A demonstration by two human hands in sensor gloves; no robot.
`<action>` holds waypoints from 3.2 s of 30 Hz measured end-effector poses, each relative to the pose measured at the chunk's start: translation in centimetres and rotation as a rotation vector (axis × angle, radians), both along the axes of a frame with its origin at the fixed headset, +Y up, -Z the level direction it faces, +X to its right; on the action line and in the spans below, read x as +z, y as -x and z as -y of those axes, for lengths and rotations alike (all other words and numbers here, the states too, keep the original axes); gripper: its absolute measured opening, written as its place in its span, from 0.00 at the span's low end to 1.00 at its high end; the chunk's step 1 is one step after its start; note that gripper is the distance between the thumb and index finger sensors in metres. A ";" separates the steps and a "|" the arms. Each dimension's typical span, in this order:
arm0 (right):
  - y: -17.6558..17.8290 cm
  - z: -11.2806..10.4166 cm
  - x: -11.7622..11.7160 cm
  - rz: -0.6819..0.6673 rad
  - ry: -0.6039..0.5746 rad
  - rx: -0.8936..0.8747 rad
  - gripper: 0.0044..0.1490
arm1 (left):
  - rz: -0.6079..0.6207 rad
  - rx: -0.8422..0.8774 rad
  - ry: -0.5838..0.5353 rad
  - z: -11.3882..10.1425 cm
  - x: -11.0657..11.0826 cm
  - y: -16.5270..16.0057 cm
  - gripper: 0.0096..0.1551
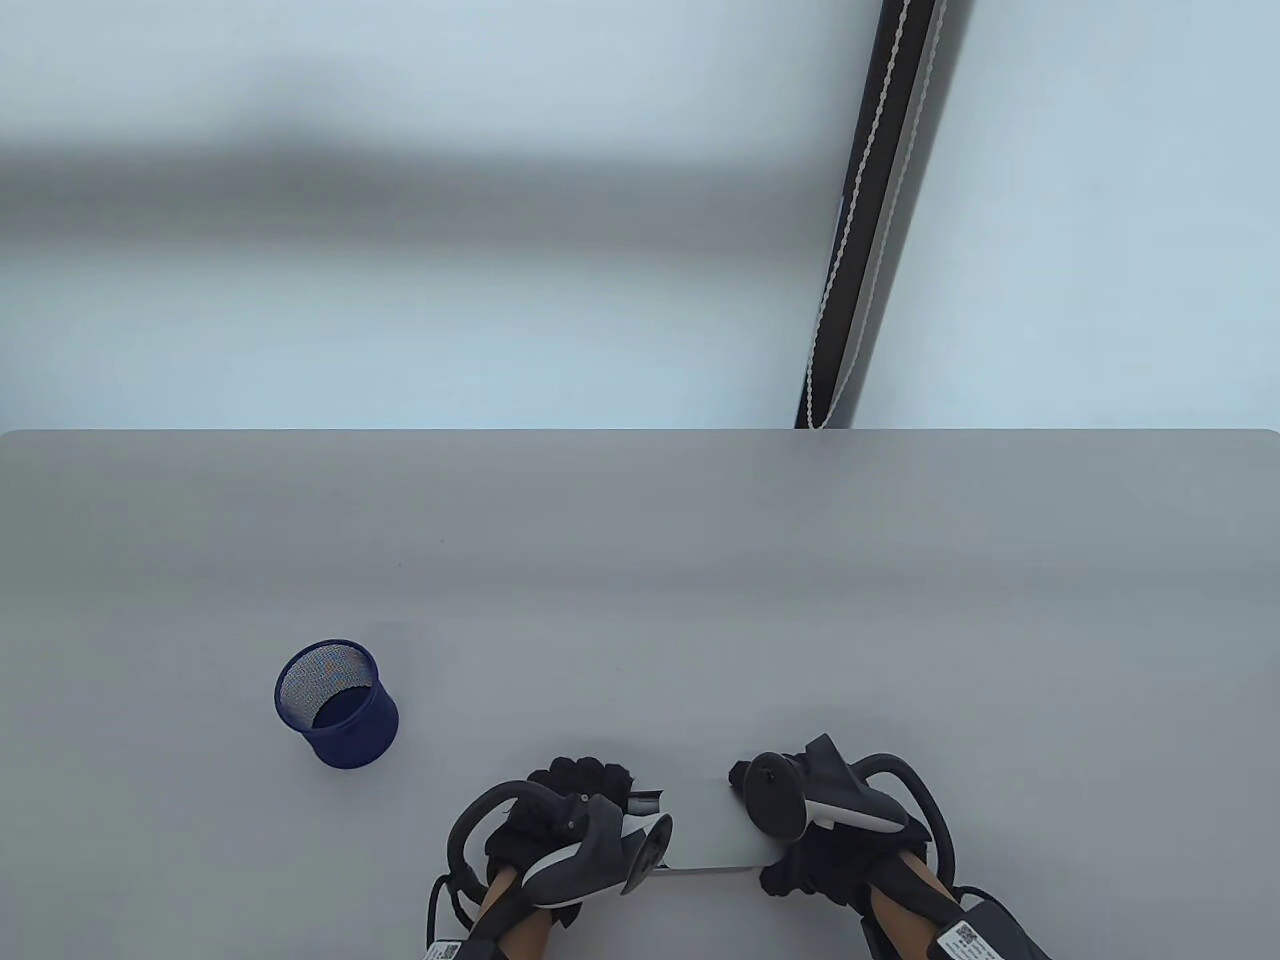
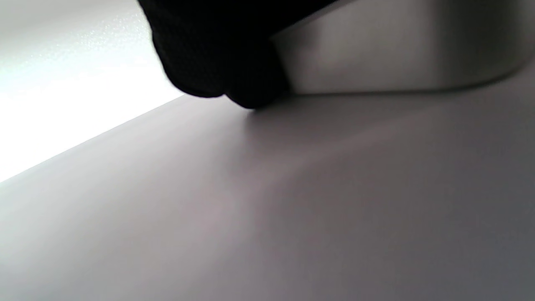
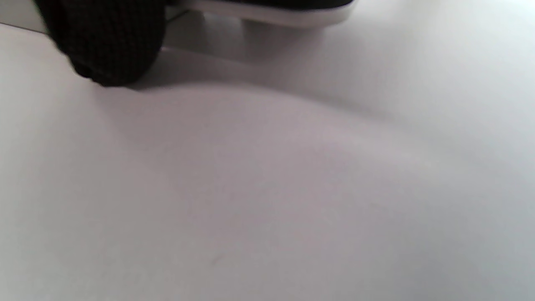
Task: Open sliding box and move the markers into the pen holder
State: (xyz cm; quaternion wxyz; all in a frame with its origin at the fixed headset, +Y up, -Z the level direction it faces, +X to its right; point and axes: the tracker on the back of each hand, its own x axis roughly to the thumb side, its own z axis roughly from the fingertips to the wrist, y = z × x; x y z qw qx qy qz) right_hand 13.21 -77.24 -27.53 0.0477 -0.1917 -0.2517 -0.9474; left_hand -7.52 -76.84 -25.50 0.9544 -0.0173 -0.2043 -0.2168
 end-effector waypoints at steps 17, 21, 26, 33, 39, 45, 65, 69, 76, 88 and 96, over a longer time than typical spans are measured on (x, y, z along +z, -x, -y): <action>0.0 0.0 0.1 -0.002 -0.005 0.005 0.48 | -0.023 0.147 0.043 -0.5 0.2 1.2 0.36; 0.0 0.0 0.1 -0.002 -0.006 0.008 0.48 | -0.052 0.204 0.064 -0.7 0.1 1.7 0.34; 0.0 0.0 0.1 -0.001 -0.008 0.011 0.48 | -0.089 0.284 0.095 -0.9 -0.1 2.5 0.30; -0.1 0.0 0.1 0.000 -0.008 0.012 0.48 | -0.129 0.385 0.153 -1.1 -0.4 3.6 0.27; -0.1 -0.1 0.1 0.000 -0.009 0.015 0.48 | -0.167 0.479 0.200 -1.1 -0.7 4.9 0.25; -0.1 -0.1 0.1 0.000 -0.009 0.015 0.48 | -0.203 0.518 0.222 -1.3 -0.8 5.8 0.25; -0.1 -0.1 0.1 0.000 -0.009 0.015 0.48 | -0.298 0.769 0.277 -4.0 -0.8 10.7 0.26; -0.1 -0.1 0.1 0.000 -0.009 0.015 0.48 | -0.278 0.806 0.198 -5.6 -0.4 11.0 0.26; -0.1 -0.1 0.1 0.000 -0.009 0.015 0.48 | -0.257 0.910 0.036 -8.6 0.8 12.0 0.26; -0.1 -0.1 0.1 0.002 -0.008 0.023 0.48 | -0.416 1.030 -0.409 -12.7 4.0 15.5 0.26; 0.0 -0.1 0.1 0.003 -0.006 0.023 0.48 | -0.606 0.903 -0.652 -13.9 5.7 17.1 0.26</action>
